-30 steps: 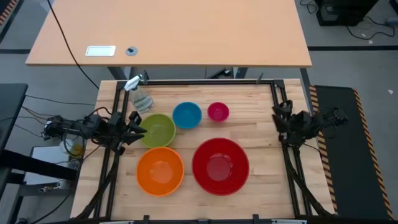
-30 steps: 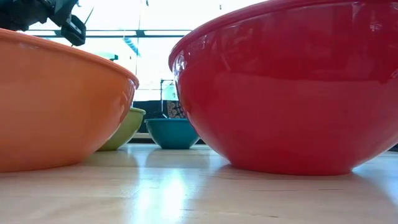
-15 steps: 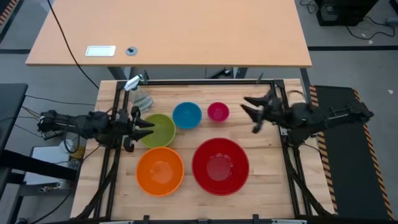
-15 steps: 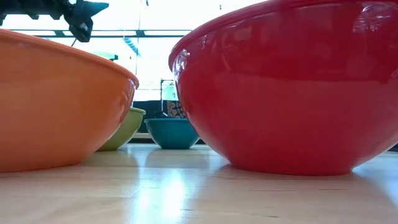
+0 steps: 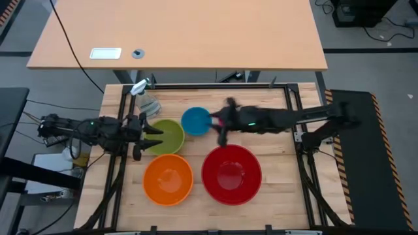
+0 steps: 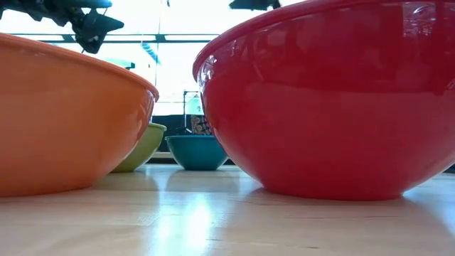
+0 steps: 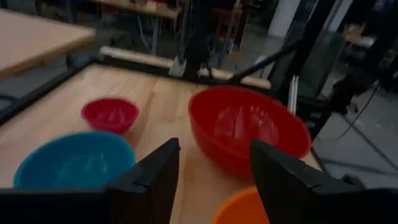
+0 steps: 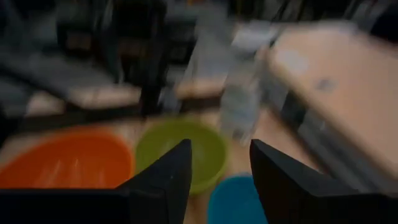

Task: Nest bowls inside each other
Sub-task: Stack the orange bowl on top of the red bowl

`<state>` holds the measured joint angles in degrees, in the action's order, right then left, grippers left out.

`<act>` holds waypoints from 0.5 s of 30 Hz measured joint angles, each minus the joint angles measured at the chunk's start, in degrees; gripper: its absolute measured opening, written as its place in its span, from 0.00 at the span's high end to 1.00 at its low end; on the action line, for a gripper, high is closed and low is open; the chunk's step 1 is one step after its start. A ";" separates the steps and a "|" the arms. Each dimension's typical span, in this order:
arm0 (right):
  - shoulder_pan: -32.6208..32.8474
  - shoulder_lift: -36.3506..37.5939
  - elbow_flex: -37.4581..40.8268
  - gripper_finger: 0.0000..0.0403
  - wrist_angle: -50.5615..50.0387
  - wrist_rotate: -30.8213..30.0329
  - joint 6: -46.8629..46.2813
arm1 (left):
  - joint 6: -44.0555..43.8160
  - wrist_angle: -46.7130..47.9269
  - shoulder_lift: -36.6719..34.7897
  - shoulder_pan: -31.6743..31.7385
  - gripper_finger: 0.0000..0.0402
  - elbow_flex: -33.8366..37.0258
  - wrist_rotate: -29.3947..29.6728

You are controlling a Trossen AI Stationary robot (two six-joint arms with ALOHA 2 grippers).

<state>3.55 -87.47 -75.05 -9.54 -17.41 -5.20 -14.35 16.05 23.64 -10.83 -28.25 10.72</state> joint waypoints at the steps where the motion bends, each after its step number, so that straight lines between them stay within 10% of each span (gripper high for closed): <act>1: 0.00 -2.84 -2.71 0.58 -3.18 1.20 -0.90 | -0.30 1.60 0.00 0.00 0.51 -0.45 0.00; 15: 2.87 -28.91 -26.25 0.58 -18.82 9.80 -7.22 | -0.48 3.21 -0.15 0.06 0.51 -2.65 3.17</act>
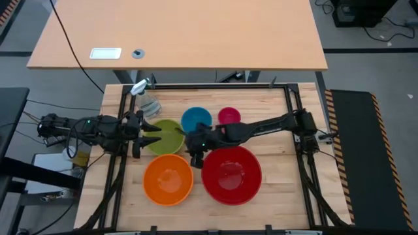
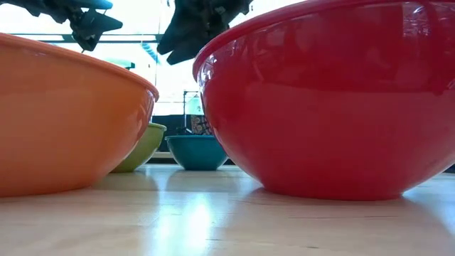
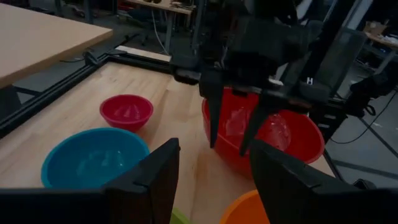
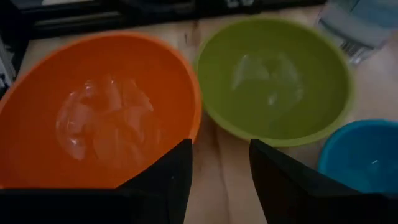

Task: Nest bowls inside each other
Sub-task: Stack the orange bowl on top of the red bowl

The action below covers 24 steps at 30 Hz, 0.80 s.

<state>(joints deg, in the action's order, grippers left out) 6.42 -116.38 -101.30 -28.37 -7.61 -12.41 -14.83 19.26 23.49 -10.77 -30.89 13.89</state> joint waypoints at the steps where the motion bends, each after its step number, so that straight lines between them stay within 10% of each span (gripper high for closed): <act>1: 0.28 -1.18 -1.38 0.58 -1.06 -0.01 -0.90 | -0.21 0.11 0.00 0.00 0.51 0.00 0.00; 24: 0.50 -21.66 -24.09 0.59 -19.62 8.23 -9.08 | -1.01 0.58 0.13 -0.02 0.51 0.00 0.00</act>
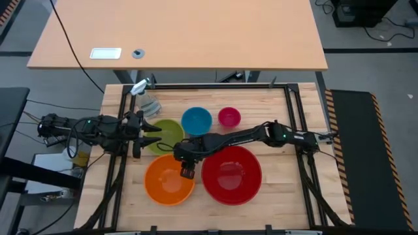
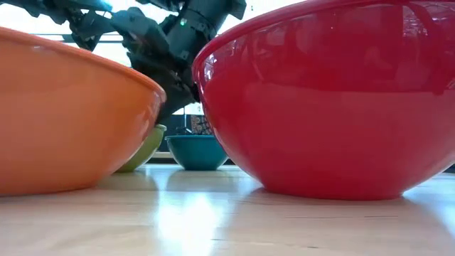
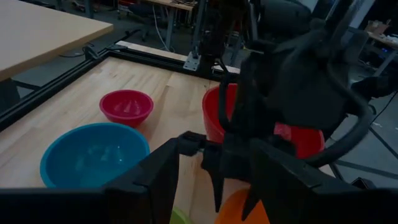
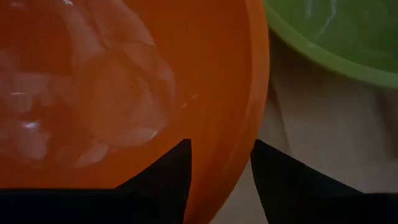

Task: Nest bowls inside each other
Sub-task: Stack the orange bowl on top of the red bowl

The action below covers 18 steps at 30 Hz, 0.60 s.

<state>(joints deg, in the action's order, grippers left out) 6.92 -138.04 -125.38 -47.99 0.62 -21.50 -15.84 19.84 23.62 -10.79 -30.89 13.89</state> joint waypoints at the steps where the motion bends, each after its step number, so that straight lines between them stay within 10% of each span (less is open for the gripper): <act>1: 0.00 0.06 0.00 0.60 0.14 -0.40 0.00 | 0.02 -0.02 0.00 0.00 0.51 0.00 0.00; 11: -0.08 0.49 -0.07 0.93 2.03 -2.00 0.69 | 0.59 -0.28 0.00 -0.04 0.51 0.00 0.00; 18: -0.91 1.00 -0.04 0.93 4.11 -0.75 0.88 | 3.58 -2.57 -0.18 -0.08 0.51 0.00 0.02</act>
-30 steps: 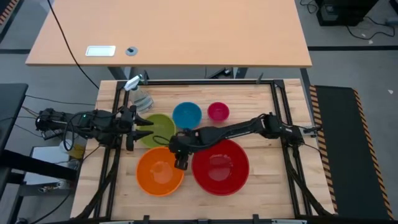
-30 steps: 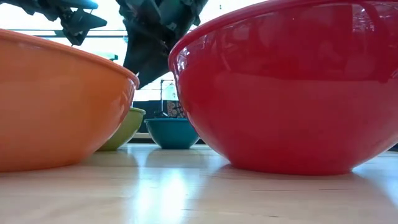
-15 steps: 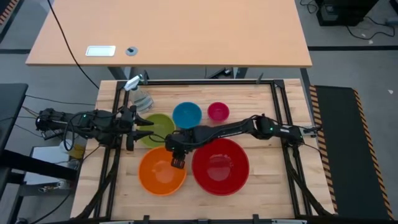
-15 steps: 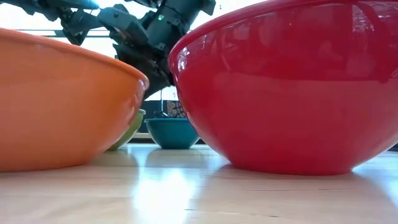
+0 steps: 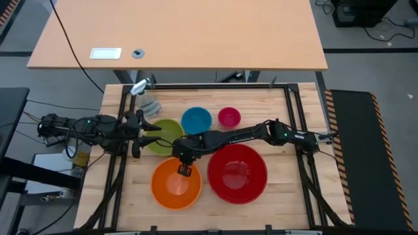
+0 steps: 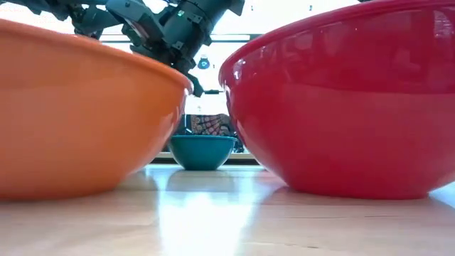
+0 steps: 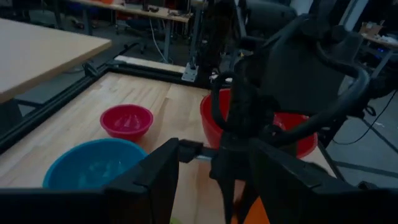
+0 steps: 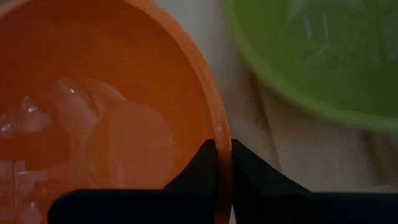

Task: Nest bowls inside each other
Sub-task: Stack the orange bowl on top of the red bowl

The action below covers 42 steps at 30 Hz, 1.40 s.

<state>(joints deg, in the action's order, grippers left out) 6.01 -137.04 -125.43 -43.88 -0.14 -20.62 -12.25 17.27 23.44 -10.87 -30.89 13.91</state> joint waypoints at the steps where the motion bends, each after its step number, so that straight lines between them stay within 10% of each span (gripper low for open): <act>1: -0.18 0.21 0.02 0.93 0.15 0.53 0.16 | 0.19 0.08 -0.06 0.02 0.51 0.00 0.17; 19: -0.29 11.80 0.07 0.94 -6.55 -0.72 4.93 | 1.16 3.88 -0.76 0.02 0.51 0.00 -0.04; 33: 5.71 25.13 0.08 0.93 -31.60 -16.78 1.32 | -1.94 3.77 -0.61 0.02 0.51 0.00 -0.04; 42: 7.06 33.07 14.55 0.93 -37.30 -15.32 -5.05 | -2.82 3.84 -0.57 0.02 0.51 0.28 -0.04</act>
<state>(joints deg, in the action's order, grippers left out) 13.07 -103.97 -110.88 -81.17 -15.46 -25.67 -15.07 21.10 22.87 -10.85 -30.62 13.87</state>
